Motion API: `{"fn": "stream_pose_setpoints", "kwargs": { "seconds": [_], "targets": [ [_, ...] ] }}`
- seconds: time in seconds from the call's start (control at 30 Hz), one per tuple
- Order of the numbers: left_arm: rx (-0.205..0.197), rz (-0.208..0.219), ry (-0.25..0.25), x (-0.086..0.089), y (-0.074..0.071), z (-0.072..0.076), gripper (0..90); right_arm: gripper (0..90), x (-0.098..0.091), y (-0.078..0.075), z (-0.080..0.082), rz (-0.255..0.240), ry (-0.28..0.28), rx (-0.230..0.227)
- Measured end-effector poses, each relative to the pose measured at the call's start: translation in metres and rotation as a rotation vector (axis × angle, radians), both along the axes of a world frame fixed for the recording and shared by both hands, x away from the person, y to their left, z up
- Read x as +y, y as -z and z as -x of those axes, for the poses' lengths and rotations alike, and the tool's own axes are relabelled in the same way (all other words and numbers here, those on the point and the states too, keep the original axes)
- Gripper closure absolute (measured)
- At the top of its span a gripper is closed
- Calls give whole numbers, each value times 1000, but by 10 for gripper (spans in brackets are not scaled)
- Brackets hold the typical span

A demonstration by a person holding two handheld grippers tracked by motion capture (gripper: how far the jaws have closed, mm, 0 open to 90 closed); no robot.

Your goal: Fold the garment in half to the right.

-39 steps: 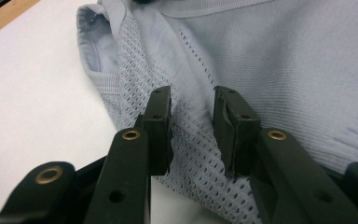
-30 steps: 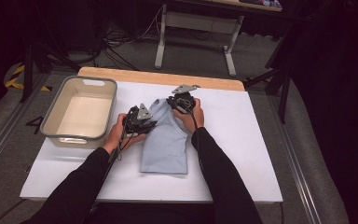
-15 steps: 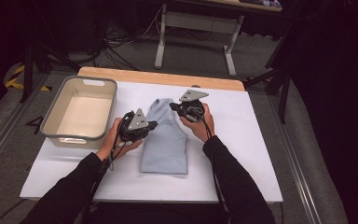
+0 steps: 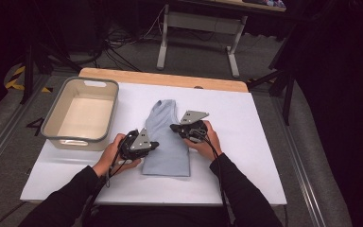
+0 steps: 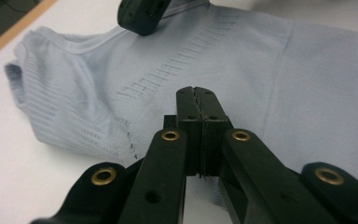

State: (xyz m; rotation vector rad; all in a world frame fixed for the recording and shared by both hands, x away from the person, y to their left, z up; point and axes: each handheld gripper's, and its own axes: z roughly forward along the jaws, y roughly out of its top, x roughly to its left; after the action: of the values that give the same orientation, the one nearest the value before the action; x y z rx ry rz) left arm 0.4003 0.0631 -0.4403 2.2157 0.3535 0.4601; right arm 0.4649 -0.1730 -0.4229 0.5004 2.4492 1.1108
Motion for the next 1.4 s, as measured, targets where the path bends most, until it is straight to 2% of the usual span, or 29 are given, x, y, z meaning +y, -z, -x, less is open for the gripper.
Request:
{"fn": "stream_pose_setpoints", "kwargs": {
  "seconds": [0.03,0.1,0.2,0.23,0.3,0.43,0.47,0.53,0.63,0.67,0.7,0.73,0.77,0.8,0.83,0.87,0.97,1.0,1.03,1.1,1.17,1.2,1.23,1.3,1.37,1.4],
  "targets": [
    [0,0,0,0,0,0,897,900,0,0,0,0,0,0],
    [32,-2,5,-1,6,-3,897,900,-3,8,-1,0,3,32],
    [69,-9,17,-2,12,-5,897,900,-3,14,-2,16,7,47],
    [69,-9,17,-2,12,-5,897,900,-2,16,-2,32,7,46],
    [89,2,26,-3,16,-6,897,900,-2,20,-3,40,7,54],
    [98,-8,30,-2,17,-7,899,900,-2,22,-3,45,14,60],
    [112,8,26,-1,19,-8,899,900,-4,22,-1,55,17,55],
    [115,9,24,-1,19,-7,899,900,-4,23,-1,56,20,54],
    [98,4,24,-2,15,-6,894,900,-11,21,4,50,46,74],
    [81,9,27,-2,13,-5,894,900,-11,21,4,50,46,74],
    [64,26,20,-2,10,-5,837,900,-17,19,7,57,63,70],
    [37,69,-13,-1,2,-8,810,900,-20,17,8,53,73,71],
    [37,69,-13,-1,2,-8,777,900,-23,15,9,37,76,71],
    [20,86,-30,0,-2,-10,777,900,-23,15,9,37,76,71],
    [11,106,-48,0,-6,-15,771,900,-25,12,10,19,83,67],
    [-21,119,-80,-1,-10,-21,755,900,-27,6,13,10,101,33],
    [-18,133,-83,-2,-11,-28,766,900,-26,2,18,-12,99,7],
    [-22,129,-101,-3,-11,-33,766,900,-25,0,20,-16,97,-5],
    [-6,128,-100,-4,-10,-39,767,900,-24,0,24,-22,86,-9],
    [15,98,-110,-6,-6,-45,769,900,-22,3,27,7,79,-16],
    [30,91,-96,-7,-2,-47,773,900,-22,6,27,19,77,-17],
    [42,77,-93,-8,1,-47,759,899,-24,11,27,15,82,5],
    [33,49,-92,-8,3,-48,759,899,-24,11,27,15,82,5],
    [45,43,-102,-9,6,-47,763,899,-25,14,26,23,85,14],
    [39,2,-109,-10,10,-47,763,900,-27,17,27,38,90,8],
    [30,-4,-108,-10,12,-47,763,899,-27,18,27,38,94,12]
  ]
}}
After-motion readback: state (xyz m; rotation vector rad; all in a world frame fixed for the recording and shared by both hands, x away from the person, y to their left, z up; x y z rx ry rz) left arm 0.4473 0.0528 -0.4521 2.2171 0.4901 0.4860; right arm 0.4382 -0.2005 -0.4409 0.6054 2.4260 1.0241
